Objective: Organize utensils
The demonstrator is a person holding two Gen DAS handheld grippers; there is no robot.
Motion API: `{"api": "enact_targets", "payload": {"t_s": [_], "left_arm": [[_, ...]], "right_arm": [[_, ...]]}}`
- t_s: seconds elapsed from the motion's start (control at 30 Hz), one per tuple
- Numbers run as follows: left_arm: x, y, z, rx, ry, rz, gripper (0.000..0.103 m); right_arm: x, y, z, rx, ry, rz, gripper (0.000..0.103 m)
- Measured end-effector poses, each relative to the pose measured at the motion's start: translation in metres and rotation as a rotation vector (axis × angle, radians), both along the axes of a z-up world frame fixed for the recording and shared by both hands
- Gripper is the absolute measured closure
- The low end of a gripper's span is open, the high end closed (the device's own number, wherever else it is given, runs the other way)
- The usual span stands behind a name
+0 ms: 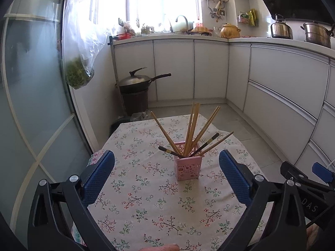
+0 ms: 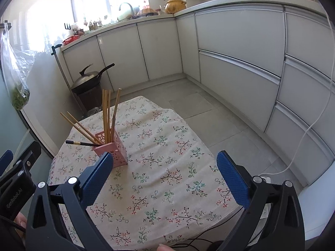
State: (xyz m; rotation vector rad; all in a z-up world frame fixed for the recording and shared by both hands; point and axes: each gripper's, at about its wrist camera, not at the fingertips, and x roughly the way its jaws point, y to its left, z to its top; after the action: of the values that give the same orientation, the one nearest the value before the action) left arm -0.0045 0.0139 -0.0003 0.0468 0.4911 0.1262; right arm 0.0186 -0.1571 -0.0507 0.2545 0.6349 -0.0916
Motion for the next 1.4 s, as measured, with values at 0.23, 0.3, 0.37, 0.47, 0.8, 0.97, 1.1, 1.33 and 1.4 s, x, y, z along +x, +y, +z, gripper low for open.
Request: {"api": "enact_targets", "payload": {"t_s": [0.23, 0.3, 0.37, 0.47, 0.8, 0.97, 1.1, 1.33, 1.4], "left_arm": [[0.0017, 0.0005, -0.0010, 0.002, 0.008, 0.004, 0.007], [0.0022, 0.0009, -0.0016, 0.002, 0.011, 0.004, 0.007], [0.0024, 0.0010, -0.0018, 0.003, 0.012, 0.004, 0.007], [0.0025, 0.0012, -0.0019, 0.002, 0.013, 0.004, 0.007], [0.0044, 0.0020, -0.0045, 0.006, 0.017, 0.004, 0.007], [0.0054, 0.0044, -0.0083, 0.006, 0.021, 0.005, 0.007], [0.0063, 0.0065, -0.0094, 0.005, 0.022, 0.009, 0.007], [0.0068, 0.0072, -0.0094, 0.006, 0.023, 0.010, 0.007], [0.0068, 0.0073, -0.0094, 0.005, 0.024, 0.010, 0.007]], "right_arm": [[0.0006, 0.0003, -0.0019, 0.008, 0.008, 0.001, 0.007], [0.0007, 0.0000, -0.0018, 0.009, 0.009, 0.001, 0.007], [0.0011, 0.0004, -0.0022, 0.009, 0.010, 0.001, 0.007], [0.0010, 0.0008, -0.0023, 0.010, 0.013, 0.002, 0.007], [0.0015, 0.0004, -0.0040, 0.013, 0.019, 0.000, 0.007], [0.0018, -0.0007, -0.0045, 0.016, 0.023, -0.003, 0.007], [0.0019, -0.0008, -0.0046, 0.017, 0.024, -0.003, 0.007], [0.0024, -0.0008, -0.0054, 0.018, 0.028, -0.004, 0.007], [0.0025, -0.0006, -0.0054, 0.017, 0.029, -0.004, 0.007]]}}
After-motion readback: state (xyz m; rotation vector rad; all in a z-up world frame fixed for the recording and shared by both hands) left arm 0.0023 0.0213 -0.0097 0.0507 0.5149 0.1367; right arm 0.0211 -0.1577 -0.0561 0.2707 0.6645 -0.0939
